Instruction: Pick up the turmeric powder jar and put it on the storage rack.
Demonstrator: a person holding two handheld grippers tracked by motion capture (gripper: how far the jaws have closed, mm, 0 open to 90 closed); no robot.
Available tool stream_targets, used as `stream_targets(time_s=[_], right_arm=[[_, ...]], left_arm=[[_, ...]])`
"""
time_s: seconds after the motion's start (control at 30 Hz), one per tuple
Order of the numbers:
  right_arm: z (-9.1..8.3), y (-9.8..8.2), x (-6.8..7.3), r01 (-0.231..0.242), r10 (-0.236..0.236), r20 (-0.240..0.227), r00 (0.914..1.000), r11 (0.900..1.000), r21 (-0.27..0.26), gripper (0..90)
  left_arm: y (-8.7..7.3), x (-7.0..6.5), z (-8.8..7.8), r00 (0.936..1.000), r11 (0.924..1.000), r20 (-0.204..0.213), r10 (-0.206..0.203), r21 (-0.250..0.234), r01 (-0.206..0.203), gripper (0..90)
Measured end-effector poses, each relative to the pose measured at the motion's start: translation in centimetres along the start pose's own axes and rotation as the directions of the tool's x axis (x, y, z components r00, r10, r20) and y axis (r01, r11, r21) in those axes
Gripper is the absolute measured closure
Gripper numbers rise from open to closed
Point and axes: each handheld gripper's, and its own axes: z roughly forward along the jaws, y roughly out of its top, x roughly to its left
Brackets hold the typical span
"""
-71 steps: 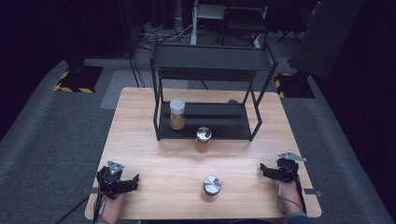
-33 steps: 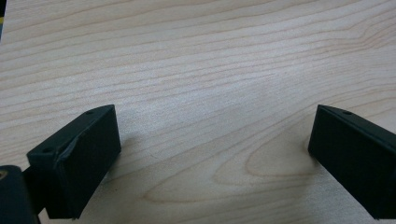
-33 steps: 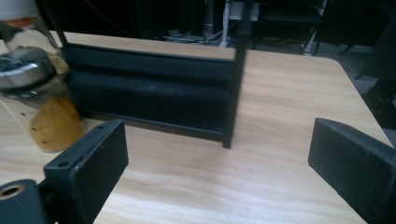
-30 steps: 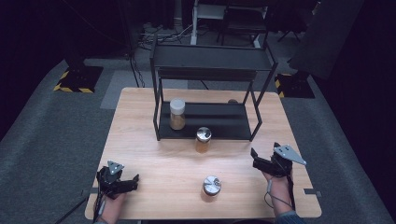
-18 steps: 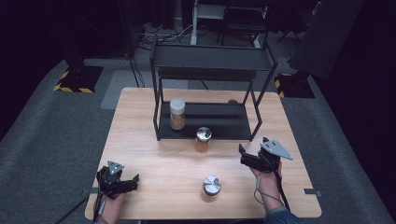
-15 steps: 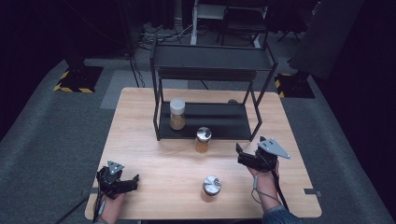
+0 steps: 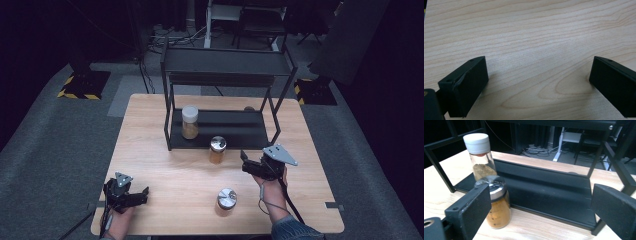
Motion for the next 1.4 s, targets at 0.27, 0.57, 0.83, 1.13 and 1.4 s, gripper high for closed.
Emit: stream_targets(time_s=[0.27, 0.57, 0.83, 1.13, 1.4], right_arm=[[0.6, 0.8, 1.1, 0.005, -0.005, -0.023, 0.9997, 1.0, -0.008, 2.7], [1.7, 1.3, 2.5, 0.006, -0.006, -0.06, 0.9982, 1.0, -0.005, 2.7], [3.1, 1.5, 4.0, 0.023, -0.023, -0.069, 0.9973, 1.0, -0.004, 3.0], [4.5, 1.4, 4.7, 0.023, -0.023, -0.074, 0.997, 1.0, -0.005, 3.1], [5.7, 1.1, 4.5, 0.029, -0.028, -0.088, 0.9958, 1.0, 0.01, 4.1]], left_arm=[[0.0, 0.0, 0.0, 1.0, 1.0, 0.001, 0.001, 0.0, -0.001, 1.9], [0.0, 0.0, 0.0, 1.0, 1.0, 0.001, 0.001, 0.0, -0.001, 1.8], [0.0, 0.0, 0.0, 1.0, 1.0, 0.001, 0.001, 0.0, -0.001, 1.8], [0.0, 0.0, 0.0, 1.0, 1.0, 0.002, 0.001, 0.0, -0.001, 1.8], [0.0, 0.0, 0.0, 1.0, 1.0, 0.001, 0.001, 0.0, -0.001, 1.8]])
